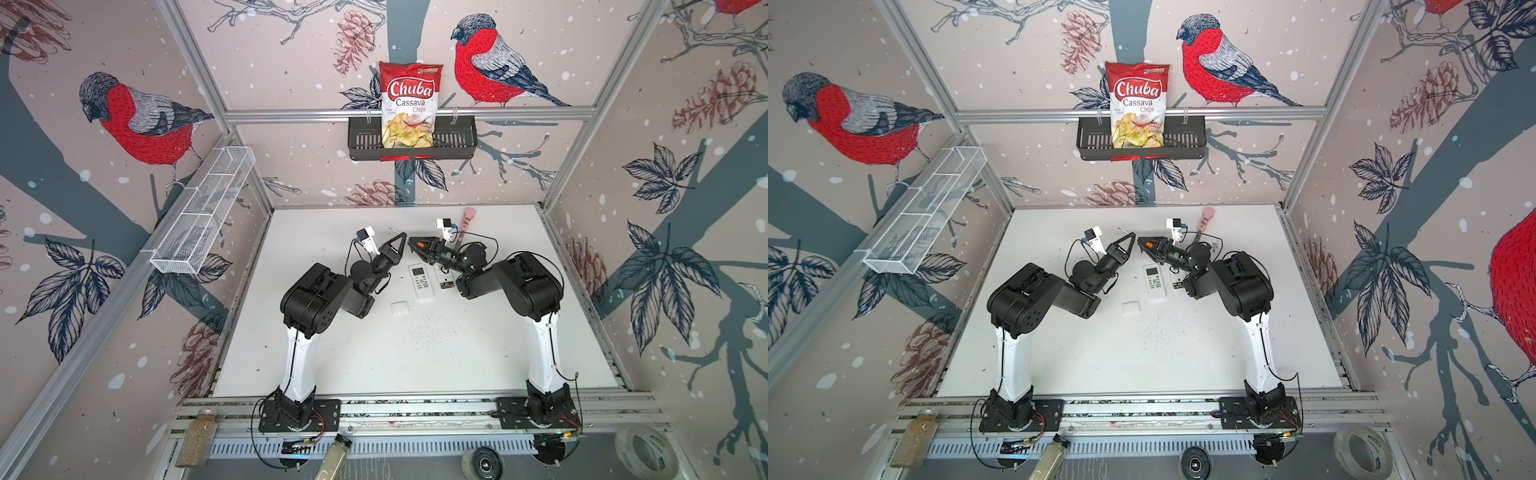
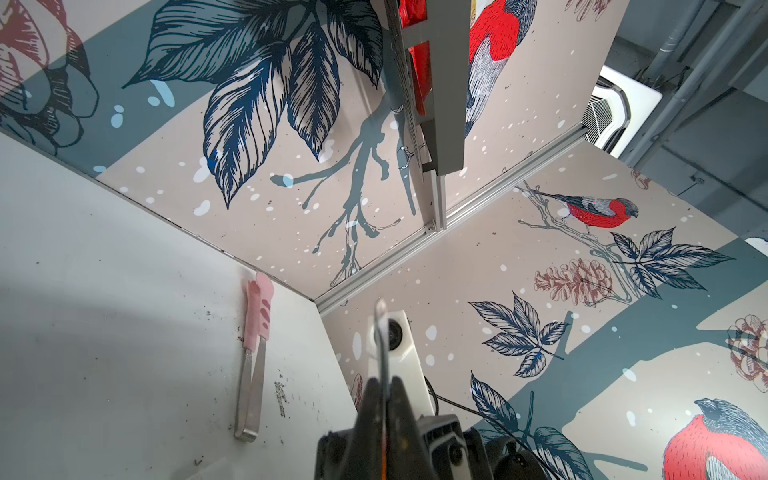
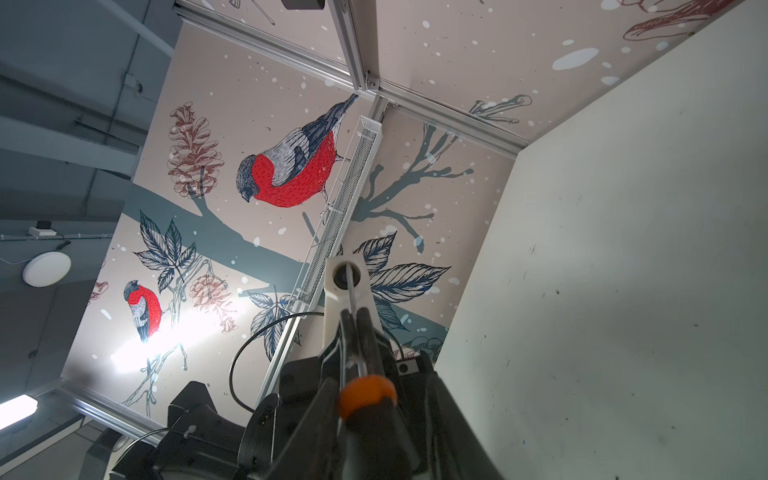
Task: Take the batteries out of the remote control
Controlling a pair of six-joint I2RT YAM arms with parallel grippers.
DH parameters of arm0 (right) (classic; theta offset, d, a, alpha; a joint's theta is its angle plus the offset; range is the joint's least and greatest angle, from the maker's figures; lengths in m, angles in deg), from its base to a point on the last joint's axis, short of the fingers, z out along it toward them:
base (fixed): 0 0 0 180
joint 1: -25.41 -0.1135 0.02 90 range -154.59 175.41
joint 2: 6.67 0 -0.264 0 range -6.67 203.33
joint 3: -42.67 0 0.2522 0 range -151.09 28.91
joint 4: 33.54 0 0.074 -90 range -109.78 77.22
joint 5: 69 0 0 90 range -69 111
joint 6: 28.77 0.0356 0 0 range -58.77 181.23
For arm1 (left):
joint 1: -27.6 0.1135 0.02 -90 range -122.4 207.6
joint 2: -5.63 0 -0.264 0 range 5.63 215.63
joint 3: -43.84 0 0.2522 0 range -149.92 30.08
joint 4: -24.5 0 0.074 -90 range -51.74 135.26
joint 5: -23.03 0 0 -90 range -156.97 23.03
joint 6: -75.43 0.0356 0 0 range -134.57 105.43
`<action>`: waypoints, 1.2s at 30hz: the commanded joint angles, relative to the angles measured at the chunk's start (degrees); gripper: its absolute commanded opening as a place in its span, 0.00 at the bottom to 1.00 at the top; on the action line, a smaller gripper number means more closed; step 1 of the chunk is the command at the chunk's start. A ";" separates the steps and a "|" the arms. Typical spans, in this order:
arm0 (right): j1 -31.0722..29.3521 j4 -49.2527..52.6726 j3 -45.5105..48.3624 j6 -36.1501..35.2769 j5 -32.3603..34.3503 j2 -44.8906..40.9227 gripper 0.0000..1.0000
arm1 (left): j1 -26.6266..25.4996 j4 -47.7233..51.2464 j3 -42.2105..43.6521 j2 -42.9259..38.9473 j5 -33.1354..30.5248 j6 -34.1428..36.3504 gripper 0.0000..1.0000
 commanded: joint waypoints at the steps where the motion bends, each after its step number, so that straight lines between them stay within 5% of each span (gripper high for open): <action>1: -0.14 -15.26 0.17 -0.62 0.47 -0.74 0.33 | -0.27 -8.87 -0.48 0.49 1.85 0.53 0.00; 9: 0.35 -14.84 0.74 -0.89 0.29 -1.45 0.18 | -0.26 -8.84 -2.21 1.76 3.49 -0.60 0.00; 17: 2.25 -13.11 3.15 -2.22 0.49 -3.67 0.14 | 0.17 -8.87 -0.71 0.73 6.14 2.06 0.89; 19: 3.27 -12.12 4.52 -2.91 0.71 -4.81 0.15 | 0.70 -8.81 1.41 -0.43 5.66 2.93 0.98; 28: 9.38 0.40 14.96 -12.20 -1.21 -17.69 0.13 | 6.98 -8.36 7.65 -6.32 9.38 3.75 0.97; 31: 10.92 12.55 18.98 -20.01 -1.44 -25.08 0.13 | 9.26 -1.70 6.30 -7.57 13.25 3.10 0.97; 36: 11.66 41.25 22.01 -36.67 1.90 -38.85 0.11 | 8.39 19.17 2.11 -12.77 15.06 12.99 0.97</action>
